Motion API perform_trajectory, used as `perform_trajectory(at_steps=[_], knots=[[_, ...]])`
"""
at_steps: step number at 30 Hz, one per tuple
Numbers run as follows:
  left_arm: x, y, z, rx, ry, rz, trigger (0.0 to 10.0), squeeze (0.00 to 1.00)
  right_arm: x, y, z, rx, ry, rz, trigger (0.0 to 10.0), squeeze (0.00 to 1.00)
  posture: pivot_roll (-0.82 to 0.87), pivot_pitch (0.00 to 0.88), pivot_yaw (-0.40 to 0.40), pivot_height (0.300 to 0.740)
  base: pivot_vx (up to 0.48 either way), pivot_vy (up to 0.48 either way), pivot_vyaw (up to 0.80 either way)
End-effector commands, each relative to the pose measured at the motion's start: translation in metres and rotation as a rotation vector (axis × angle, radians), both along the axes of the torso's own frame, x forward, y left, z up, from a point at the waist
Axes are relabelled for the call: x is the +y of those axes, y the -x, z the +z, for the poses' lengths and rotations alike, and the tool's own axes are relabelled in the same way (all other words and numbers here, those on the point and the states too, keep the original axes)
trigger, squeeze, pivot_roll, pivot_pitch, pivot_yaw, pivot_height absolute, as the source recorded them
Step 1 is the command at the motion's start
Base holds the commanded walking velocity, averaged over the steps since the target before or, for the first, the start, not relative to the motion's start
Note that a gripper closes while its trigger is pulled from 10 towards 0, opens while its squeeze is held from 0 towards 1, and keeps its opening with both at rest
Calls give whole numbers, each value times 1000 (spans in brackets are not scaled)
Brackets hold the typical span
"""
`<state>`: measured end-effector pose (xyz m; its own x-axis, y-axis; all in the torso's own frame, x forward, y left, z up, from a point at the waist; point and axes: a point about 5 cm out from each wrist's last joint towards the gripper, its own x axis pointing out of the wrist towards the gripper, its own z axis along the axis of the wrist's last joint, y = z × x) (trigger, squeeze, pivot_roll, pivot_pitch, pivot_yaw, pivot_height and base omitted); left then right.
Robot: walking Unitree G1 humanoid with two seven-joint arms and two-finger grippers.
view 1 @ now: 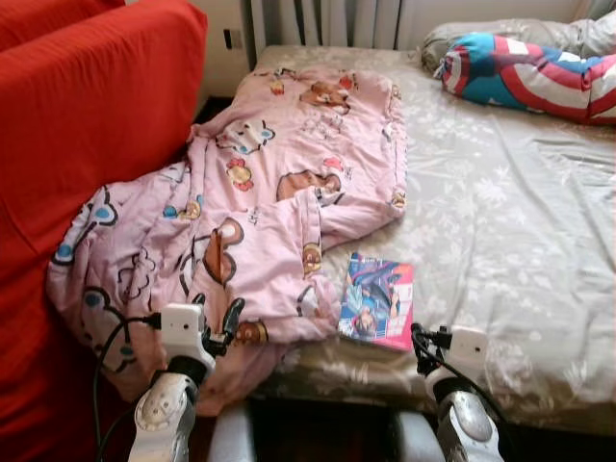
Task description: Clean up the room
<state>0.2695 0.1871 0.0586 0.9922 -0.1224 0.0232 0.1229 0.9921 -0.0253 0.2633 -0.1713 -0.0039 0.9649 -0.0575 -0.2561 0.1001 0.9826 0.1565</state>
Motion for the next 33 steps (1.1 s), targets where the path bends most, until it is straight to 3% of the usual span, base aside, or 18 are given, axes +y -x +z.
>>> perform_trajectory(at_steps=[1,9,18,27,28,29,33], knots=[[2,1,-1,12,1,3,10000,0,5,0,-2,18,-9,21,10000,0,84,130,6,603,352,0,0],[2,0,-1,11,-2,6,10000,0,13,0,-4,29,-26,79,10000,0,83,129,5,603,310,0,0],[0,2,-2,16,1,-10,10000,0,21,-8,-2,46,-61,130,10000,0,85,118,7,603,0,0,0],[0,4,-2,17,-1,-17,10000,0,18,-19,-1,102,-74,124,10000,0,107,117,10,603,0,0,0],[0,4,-2,17,-1,-18,10000,0,19,-21,0,104,-78,127,10000,35,109,119,11,603,0,0,0],[0,4,-2,18,-2,-19,10000,0,20,-22,1,103,-85,135,10000,996,115,121,12,603,0,0,0],[1,6,-2,20,-12,-23,10000,0,26,-32,8,88,-104,164,10000,1000,121,128,14,603,0,0,0]])
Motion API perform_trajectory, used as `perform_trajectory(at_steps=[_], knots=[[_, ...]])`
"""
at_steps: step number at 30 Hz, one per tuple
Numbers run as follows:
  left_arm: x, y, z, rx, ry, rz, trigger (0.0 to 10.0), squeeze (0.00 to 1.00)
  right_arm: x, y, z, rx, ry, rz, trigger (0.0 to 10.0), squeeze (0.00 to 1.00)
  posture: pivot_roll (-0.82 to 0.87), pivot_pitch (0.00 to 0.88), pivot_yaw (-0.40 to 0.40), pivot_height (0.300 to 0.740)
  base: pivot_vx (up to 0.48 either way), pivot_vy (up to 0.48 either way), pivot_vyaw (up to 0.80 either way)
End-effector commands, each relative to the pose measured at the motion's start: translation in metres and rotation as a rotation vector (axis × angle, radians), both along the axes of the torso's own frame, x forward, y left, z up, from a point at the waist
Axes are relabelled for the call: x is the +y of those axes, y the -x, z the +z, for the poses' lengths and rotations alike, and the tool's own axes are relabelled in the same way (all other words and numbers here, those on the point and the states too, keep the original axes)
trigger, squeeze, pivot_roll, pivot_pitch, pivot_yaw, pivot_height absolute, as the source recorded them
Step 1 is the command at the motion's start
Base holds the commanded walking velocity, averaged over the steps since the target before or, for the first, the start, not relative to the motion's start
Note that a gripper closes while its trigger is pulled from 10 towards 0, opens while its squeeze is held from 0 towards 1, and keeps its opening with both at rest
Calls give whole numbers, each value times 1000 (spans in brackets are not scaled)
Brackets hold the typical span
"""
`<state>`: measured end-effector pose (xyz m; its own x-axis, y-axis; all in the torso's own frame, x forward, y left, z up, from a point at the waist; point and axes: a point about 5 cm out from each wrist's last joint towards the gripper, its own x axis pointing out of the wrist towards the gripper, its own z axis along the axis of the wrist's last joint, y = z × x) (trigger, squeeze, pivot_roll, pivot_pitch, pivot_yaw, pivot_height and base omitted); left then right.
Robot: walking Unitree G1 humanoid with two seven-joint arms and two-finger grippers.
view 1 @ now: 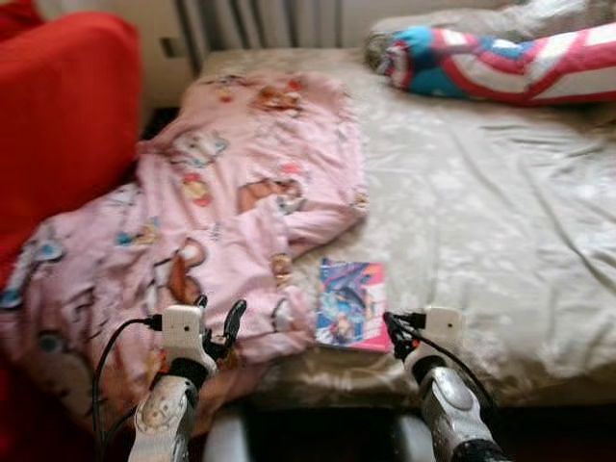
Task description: Clean up the room
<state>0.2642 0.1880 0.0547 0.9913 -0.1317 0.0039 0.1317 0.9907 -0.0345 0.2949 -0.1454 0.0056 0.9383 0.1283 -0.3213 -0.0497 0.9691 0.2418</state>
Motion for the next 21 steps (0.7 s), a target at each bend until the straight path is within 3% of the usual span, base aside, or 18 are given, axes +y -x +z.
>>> perform_trajectory(at_steps=[1,4,5,13,21], knots=[[0,1,2,-1,-20,-14,10000,0,0,-1,-1,18,-17,-4,10000,1000,122,130,14,603,0,0,0],[0,2,2,0,-22,-15,10000,0,1,-4,1,23,-25,-10,10000,925,127,135,15,603,0,0,0],[0,3,2,0,-23,-15,10000,0,1,-5,1,24,-28,-11,10000,0,134,141,17,603,0,0,0],[4,9,3,1,-31,-12,10000,0,3,-9,3,43,-65,-48,10000,0,152,163,25,603,0,0,0],[6,13,3,13,-34,-4,10000,0,2,-17,12,3,15,-35,10000,0,155,171,26,598,0,0,0]])
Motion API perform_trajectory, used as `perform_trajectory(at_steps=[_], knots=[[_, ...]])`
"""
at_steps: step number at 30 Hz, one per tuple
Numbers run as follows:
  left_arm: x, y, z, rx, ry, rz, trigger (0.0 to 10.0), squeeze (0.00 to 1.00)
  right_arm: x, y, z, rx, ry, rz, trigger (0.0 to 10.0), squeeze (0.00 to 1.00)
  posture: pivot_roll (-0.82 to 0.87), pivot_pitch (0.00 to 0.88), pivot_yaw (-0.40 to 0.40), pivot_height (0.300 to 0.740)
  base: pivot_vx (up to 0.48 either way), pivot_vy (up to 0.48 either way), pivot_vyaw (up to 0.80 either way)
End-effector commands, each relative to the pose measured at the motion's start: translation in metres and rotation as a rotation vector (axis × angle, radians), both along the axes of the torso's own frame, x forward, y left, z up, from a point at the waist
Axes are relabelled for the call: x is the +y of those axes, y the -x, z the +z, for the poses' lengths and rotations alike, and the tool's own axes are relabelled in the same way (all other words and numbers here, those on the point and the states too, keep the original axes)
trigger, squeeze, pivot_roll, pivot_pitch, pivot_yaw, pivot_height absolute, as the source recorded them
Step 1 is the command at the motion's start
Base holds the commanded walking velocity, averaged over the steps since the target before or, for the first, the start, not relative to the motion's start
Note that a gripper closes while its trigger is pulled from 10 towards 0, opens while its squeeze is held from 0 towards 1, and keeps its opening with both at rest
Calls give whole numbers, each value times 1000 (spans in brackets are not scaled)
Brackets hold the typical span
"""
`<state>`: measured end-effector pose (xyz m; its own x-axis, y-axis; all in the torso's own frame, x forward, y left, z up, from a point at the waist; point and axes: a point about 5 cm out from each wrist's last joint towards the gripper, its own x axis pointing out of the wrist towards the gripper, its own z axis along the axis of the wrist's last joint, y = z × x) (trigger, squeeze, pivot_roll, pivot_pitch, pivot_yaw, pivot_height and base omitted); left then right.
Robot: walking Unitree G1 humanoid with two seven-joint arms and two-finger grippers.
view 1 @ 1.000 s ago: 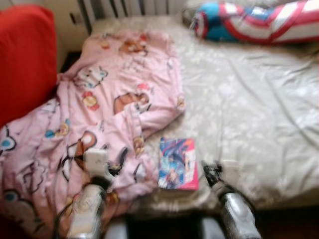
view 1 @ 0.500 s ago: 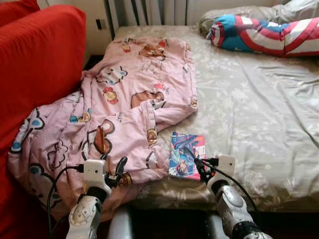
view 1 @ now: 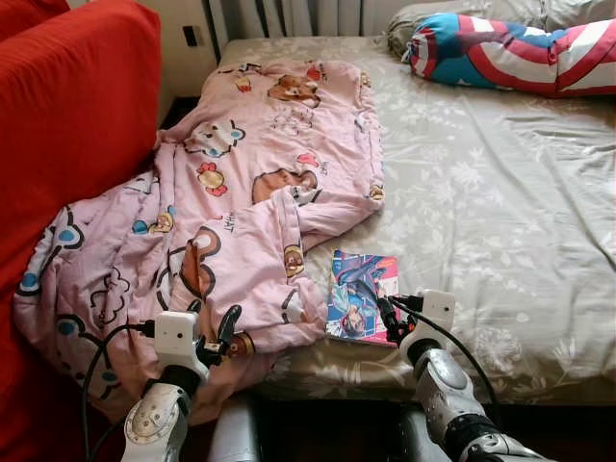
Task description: Clean up the room
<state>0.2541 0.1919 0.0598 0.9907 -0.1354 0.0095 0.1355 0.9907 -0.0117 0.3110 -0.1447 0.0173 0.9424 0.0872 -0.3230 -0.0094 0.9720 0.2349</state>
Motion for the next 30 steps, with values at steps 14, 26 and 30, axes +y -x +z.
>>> perform_trajectory(at_steps=[14,26,30], knots=[[0,2,-2,24,-10,1,10000,0,5,6,-5,-11,17,34,10000,0,154,166,21,554,0,0,0],[1,6,-1,25,-13,4,10000,0,7,-3,4,-26,-118,-8,10000,0,170,182,23,554,0,0,0],[3,10,-1,29,-17,9,10000,0,6,-6,6,-22,-175,-28,10000,0,180,196,26,554,0,0,0]])
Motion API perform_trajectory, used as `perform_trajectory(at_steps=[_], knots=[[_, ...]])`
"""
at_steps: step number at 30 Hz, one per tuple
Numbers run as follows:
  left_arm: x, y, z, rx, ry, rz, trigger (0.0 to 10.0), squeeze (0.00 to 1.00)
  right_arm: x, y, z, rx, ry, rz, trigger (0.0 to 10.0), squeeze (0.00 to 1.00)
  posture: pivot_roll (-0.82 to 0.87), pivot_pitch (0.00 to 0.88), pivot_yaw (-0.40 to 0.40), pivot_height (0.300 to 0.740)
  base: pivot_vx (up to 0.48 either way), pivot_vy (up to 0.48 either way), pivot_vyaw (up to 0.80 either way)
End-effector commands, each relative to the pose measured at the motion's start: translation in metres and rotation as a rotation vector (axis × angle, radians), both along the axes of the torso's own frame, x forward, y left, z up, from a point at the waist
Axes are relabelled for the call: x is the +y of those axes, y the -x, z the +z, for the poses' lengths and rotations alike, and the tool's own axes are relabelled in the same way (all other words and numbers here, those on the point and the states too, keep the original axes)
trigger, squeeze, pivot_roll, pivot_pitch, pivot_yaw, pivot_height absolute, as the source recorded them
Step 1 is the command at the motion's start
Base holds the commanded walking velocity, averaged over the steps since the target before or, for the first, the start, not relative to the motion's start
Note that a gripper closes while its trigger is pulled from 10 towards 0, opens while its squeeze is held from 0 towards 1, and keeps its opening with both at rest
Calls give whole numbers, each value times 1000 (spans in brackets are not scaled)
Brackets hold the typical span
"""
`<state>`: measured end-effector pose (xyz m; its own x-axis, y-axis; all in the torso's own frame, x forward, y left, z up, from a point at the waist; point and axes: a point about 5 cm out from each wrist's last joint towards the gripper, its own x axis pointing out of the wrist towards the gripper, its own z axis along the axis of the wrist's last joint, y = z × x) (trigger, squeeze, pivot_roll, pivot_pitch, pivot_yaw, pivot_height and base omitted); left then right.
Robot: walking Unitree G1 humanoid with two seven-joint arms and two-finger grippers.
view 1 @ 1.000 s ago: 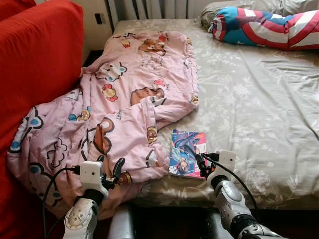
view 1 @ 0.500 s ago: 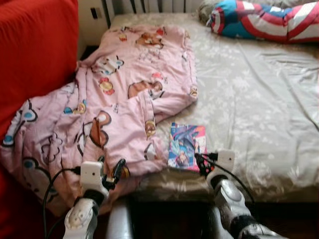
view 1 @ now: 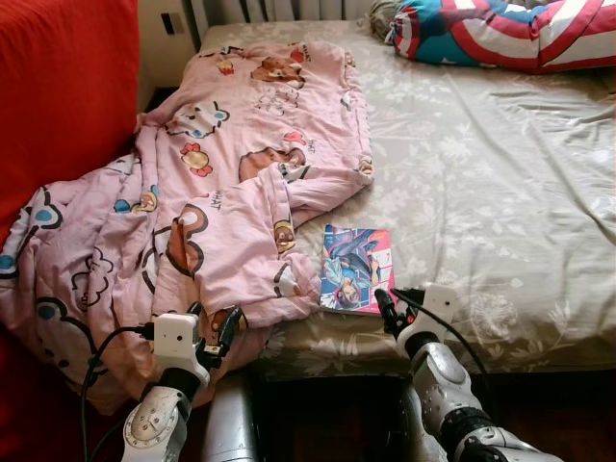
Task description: Clean up the room
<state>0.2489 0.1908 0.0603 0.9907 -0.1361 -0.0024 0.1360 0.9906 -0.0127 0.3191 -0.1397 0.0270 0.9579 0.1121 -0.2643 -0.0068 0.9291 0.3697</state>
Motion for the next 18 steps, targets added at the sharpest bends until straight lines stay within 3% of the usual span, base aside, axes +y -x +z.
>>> perform_trajectory(at_steps=[1,10,18], knots=[[4,6,-2,18,-17,10,10000,0,1,2,-3,26,-44,-13,10000,0,180,196,26,554,0,0,0],[10,17,-2,37,-30,26,10000,0,-6,-2,-2,56,-154,-80,10000,0,206,228,31,554,0,0,0],[13,27,-2,50,-35,32,10000,0,-5,-2,-2,57,-183,-65,10000,0,221,241,36,554,0,0,0]])
